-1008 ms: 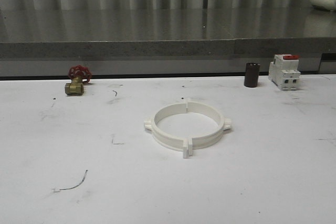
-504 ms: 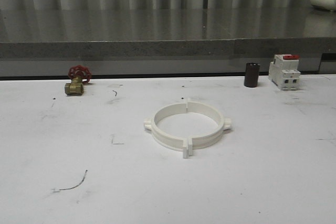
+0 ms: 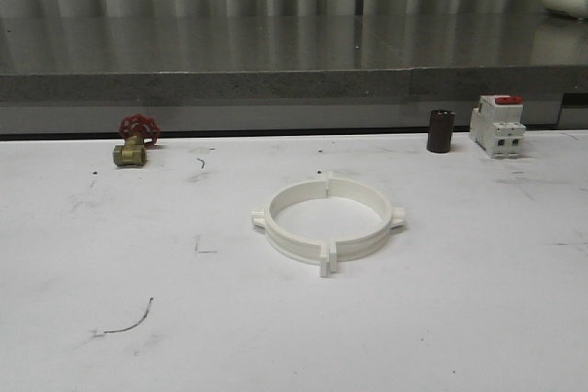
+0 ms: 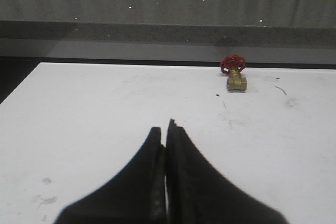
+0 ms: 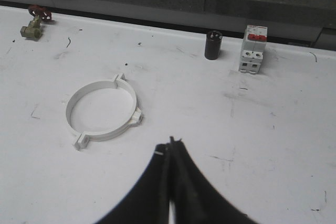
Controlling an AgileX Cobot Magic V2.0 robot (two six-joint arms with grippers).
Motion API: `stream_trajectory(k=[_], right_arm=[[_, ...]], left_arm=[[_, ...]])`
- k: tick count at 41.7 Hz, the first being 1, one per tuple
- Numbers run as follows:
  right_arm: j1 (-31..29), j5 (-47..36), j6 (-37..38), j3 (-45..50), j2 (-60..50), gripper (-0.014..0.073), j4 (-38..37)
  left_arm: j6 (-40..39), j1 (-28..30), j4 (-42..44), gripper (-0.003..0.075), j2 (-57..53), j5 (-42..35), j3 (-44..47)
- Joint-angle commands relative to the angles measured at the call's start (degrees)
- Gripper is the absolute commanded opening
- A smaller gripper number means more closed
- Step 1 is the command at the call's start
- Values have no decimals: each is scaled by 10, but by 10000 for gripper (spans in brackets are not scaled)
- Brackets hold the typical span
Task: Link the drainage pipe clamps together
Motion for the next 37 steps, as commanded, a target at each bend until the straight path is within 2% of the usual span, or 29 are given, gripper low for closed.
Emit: stream_trajectory(k=[1, 7, 15, 37], right_arm=[[-4, -42, -1, -13, -1, -116, -7], [-4, -42, -1, -13, -1, -116, -7], [-4, -40, -1, -13, -1, -116, -7], [-4, -40, -1, -13, -1, -116, -7]], left_arm=[[-1, 6, -1, -20, -16, -90, 24], [-1, 6, -2, -20, -44, -141, 70], [-1, 6, -6, -20, -43, -159, 69], [1, 6, -19, -20, -43, -159, 69]])
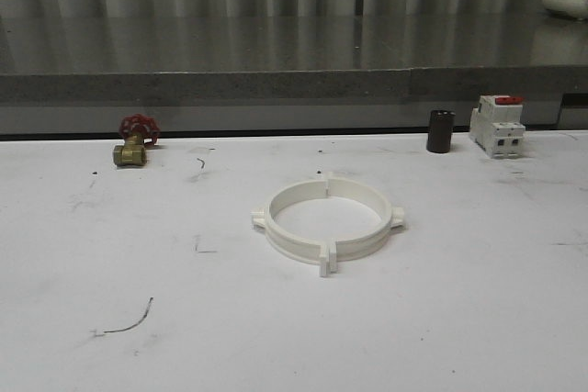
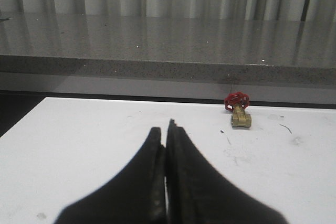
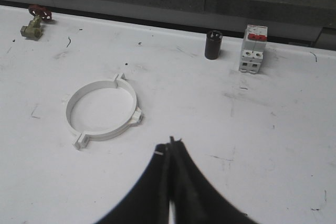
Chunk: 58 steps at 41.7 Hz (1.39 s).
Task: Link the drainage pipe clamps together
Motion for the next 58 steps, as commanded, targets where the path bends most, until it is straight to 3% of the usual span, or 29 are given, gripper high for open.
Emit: stream_trajectory(k=[1, 8, 58], right_arm=[[-4, -40, -1, -13, -1, -116, -7], [-4, -40, -1, -13, -1, -116, -7], [-4, -40, -1, -13, -1, -116, -7]], left_arm=[[2, 0, -9, -20, -6, -48, 12], [79, -16, -51, -20, -6, -76, 12], [51, -32, -43, -20, -6, -89, 12]])
